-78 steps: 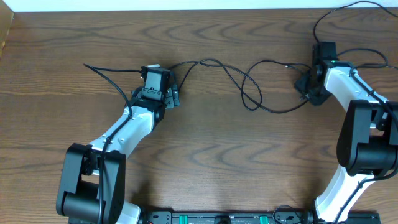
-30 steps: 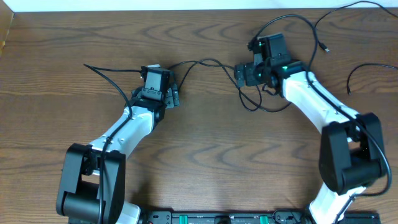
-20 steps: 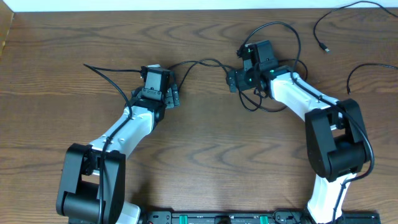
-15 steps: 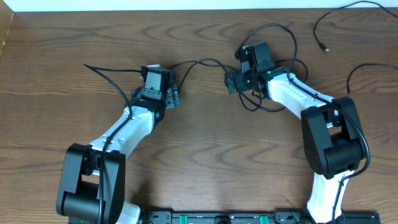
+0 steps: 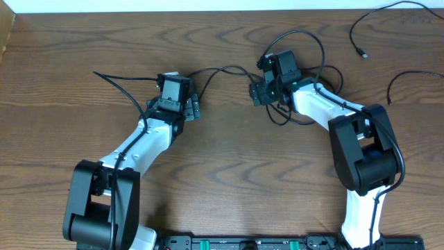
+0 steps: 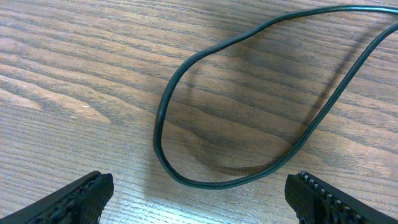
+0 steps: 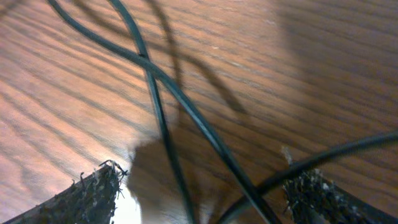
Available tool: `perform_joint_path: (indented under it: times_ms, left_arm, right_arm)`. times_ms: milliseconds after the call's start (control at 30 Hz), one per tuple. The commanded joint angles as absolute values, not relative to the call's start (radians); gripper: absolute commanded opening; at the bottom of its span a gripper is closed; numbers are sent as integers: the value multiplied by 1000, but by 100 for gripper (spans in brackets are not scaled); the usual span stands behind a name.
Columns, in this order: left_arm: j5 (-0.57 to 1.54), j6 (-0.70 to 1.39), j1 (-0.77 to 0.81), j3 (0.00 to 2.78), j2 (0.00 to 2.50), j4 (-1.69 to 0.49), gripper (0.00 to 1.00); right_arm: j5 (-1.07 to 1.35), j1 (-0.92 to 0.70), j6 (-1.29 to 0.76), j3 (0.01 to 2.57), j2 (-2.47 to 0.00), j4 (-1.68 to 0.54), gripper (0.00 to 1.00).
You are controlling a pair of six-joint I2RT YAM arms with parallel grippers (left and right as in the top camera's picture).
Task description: Untangle cables
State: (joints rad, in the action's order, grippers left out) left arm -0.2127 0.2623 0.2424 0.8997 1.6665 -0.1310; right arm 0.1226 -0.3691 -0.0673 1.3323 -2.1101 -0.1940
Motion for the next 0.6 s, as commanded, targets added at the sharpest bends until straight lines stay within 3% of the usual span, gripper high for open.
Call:
perform_joint_path:
  times_ms: [0,233,333,433,567]
  left_arm:
    - [-229,268,239,899,1666,-134,93]
    - [-229,268,239,899,1666,-146,93]
    - [-229,268,239,899,1666,-153,94]
    - [-229,268,239,899,1666,-153,93]
    - [-229,268,239,899,1666,-153,93]
  right_arm:
    - [130,-381,-65,1327,-2145,-200,85]
    - [131,-386,-39,1327,-2146,-198,86]
    - [130,-402,-23,1327,-2146,-199,76]
    - [129,-426,3,1327,-2146,-201,60]
    - [94,-440,5,1327,-2146,-201,49]
